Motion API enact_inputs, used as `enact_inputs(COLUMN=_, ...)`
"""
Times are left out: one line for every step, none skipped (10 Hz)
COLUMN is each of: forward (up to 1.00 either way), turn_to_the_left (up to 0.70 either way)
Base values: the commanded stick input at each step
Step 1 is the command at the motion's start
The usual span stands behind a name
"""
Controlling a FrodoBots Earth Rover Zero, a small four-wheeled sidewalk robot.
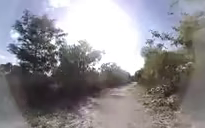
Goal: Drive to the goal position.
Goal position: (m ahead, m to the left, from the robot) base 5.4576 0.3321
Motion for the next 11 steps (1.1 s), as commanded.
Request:
enact_inputs(forward=0.7, turn_to_the_left=-0.15)
enact_inputs(forward=0.7, turn_to_the_left=-0.06)
enact_inputs(forward=0.7, turn_to_the_left=0.0)
enact_inputs(forward=0.7, turn_to_the_left=0.0)
enact_inputs(forward=0.7, turn_to_the_left=0.0)
enact_inputs(forward=0.7, turn_to_the_left=0.0)
enact_inputs(forward=0.7, turn_to_the_left=0.0)
enact_inputs(forward=0.7, turn_to_the_left=0.0)
enact_inputs(forward=0.7, turn_to_the_left=0.0)
enact_inputs(forward=0.7, turn_to_the_left=0.0)
enact_inputs(forward=0.7, turn_to_the_left=0.0)
